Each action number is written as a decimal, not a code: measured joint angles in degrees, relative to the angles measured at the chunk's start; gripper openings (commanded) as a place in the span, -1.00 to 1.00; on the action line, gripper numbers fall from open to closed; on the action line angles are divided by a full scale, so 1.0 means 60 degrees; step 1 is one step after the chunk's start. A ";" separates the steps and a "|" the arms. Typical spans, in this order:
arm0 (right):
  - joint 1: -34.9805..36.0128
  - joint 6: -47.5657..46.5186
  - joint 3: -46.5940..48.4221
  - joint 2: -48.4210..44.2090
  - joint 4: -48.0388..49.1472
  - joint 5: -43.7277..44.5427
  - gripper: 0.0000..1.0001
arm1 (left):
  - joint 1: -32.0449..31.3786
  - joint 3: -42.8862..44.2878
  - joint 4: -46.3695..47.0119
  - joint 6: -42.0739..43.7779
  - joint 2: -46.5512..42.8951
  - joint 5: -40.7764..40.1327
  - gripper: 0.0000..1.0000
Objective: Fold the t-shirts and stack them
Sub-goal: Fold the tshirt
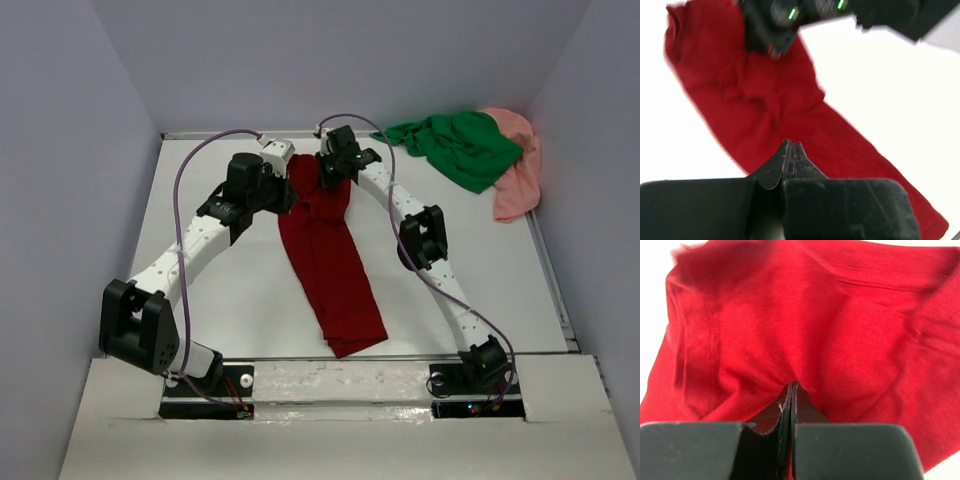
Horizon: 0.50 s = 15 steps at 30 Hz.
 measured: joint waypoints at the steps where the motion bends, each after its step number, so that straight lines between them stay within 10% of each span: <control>1: -0.0299 0.0040 0.0000 0.0000 0.0007 0.0084 -1.00 | 0.0000 0.0000 0.0000 -0.0004 0.0004 0.0066 -1.00; 15: -0.2783 0.0517 0.0000 0.0000 -0.0044 0.0321 -1.00 | 0.0004 -0.0011 0.0138 -0.0007 0.0084 0.0991 -1.00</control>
